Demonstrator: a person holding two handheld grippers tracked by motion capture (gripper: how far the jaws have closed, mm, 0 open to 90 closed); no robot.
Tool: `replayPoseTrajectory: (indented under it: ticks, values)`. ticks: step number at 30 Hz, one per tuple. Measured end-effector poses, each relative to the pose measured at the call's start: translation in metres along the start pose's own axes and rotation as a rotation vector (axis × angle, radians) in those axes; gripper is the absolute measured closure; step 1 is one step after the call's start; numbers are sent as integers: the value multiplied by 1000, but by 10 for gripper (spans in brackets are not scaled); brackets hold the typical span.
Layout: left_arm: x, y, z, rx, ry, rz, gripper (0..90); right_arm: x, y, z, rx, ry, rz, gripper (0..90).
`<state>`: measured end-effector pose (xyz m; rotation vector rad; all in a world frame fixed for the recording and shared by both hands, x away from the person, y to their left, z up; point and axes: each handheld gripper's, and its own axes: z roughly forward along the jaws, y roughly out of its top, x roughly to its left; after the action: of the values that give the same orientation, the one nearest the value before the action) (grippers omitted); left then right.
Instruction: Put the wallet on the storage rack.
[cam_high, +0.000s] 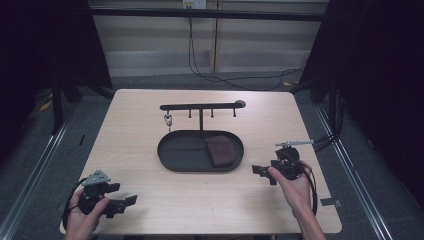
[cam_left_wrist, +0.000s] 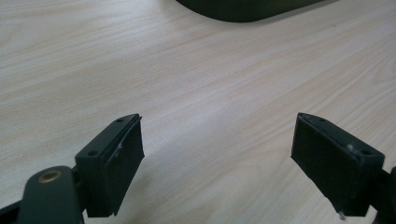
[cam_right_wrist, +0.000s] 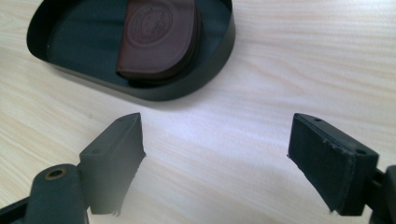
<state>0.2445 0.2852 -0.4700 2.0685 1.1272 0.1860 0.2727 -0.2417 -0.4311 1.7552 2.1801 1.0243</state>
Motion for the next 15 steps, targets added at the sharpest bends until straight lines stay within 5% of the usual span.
replayPoseTrajectory:
  ticks: [15]
  values:
    - [0, -1, 0, -9, 30, -18, 169, 3, -53, -11, -13, -20, -7, 196]
